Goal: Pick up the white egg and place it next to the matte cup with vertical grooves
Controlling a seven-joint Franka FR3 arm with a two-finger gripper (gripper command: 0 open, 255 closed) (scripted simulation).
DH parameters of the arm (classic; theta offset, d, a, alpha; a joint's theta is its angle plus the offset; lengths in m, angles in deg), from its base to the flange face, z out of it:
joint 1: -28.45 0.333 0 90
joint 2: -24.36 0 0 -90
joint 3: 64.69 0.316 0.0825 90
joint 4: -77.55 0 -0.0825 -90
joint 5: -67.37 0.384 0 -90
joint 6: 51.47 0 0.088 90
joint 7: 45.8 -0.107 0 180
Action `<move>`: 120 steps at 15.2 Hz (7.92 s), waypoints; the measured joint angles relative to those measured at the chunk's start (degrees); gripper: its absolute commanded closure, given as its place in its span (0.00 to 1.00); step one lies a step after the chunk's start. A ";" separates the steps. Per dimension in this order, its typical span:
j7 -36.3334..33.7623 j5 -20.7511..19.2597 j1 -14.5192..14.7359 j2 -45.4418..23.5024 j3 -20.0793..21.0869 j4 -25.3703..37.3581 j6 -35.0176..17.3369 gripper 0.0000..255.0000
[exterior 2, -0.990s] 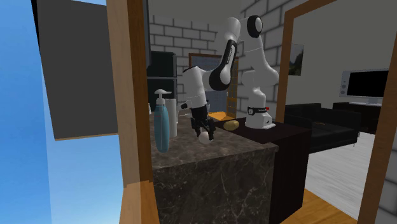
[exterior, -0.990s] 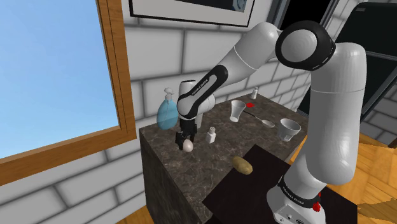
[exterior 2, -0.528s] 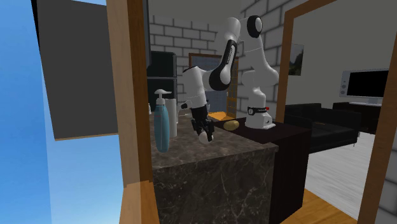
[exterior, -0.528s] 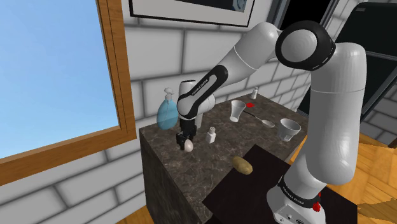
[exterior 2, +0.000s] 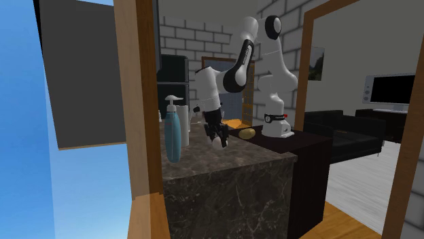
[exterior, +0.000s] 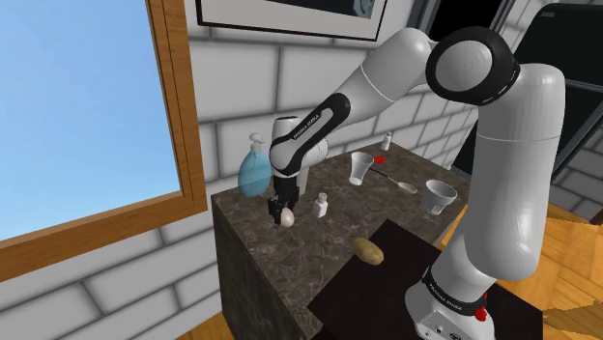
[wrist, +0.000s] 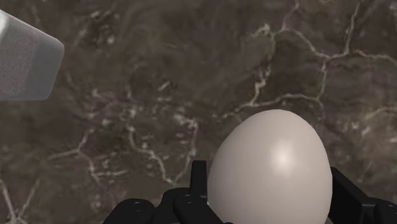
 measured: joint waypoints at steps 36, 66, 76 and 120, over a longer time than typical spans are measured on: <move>1.88 -1.84 -2.83 19.60 -2.66 1.79 21.83 1.00; 42.04 -10.15 -24.62 15.68 -25.16 6.20 23.88 1.00; 53.26 -7.62 -31.04 5.84 -28.89 16.58 24.81 1.00; 56.22 -1.42 -33.60 -8.28 -25.86 12.83 7.85 0.00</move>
